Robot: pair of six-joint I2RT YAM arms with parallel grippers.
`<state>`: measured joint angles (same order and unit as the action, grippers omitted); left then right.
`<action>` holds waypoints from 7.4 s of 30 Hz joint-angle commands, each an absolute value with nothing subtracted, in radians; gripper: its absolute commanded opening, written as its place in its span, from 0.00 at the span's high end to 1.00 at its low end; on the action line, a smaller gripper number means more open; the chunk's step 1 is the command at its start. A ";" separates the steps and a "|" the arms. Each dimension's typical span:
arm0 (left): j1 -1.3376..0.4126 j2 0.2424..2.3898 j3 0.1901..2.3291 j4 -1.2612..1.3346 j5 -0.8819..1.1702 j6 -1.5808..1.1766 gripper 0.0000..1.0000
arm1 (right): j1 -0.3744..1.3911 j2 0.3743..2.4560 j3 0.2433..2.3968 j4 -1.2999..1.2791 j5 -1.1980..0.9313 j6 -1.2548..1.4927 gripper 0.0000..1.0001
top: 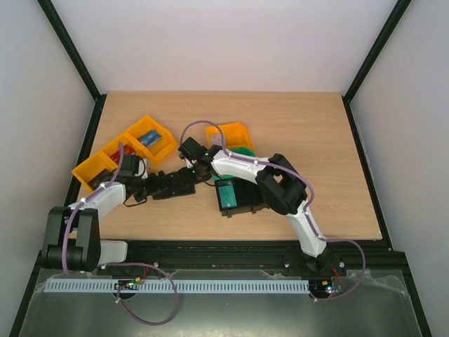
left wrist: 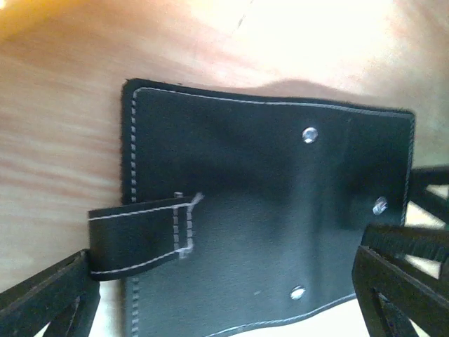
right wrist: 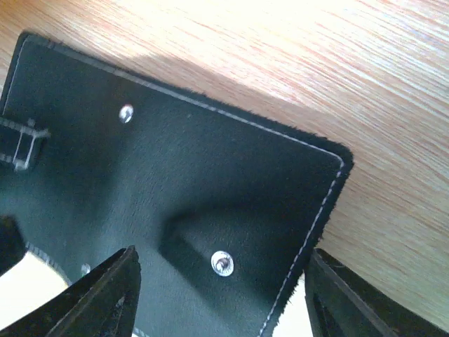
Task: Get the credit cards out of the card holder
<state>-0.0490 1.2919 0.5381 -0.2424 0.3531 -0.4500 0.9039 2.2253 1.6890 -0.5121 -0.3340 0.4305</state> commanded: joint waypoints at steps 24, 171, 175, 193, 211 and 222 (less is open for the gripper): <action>-0.101 1.398 0.534 0.003 0.583 -0.402 0.98 | 0.862 2.181 1.765 -0.524 -0.544 0.349 0.42; -0.106 0.812 0.854 0.207 0.948 -0.549 0.98 | 0.991 1.543 1.578 -0.308 -0.402 0.130 0.13; -0.106 0.811 0.851 0.207 0.962 -0.550 0.98 | 0.990 1.540 1.578 -0.282 -0.392 0.145 0.50; -0.100 0.785 0.769 0.251 0.930 -0.646 0.72 | 0.937 1.534 1.527 -0.172 -0.474 0.316 0.98; -0.049 0.742 0.724 0.220 1.010 -0.571 0.40 | 0.802 1.413 1.417 -0.060 -0.838 0.355 0.98; -0.035 0.714 0.724 0.219 1.022 -0.576 0.98 | 0.799 1.406 1.441 -0.164 -0.894 0.247 0.67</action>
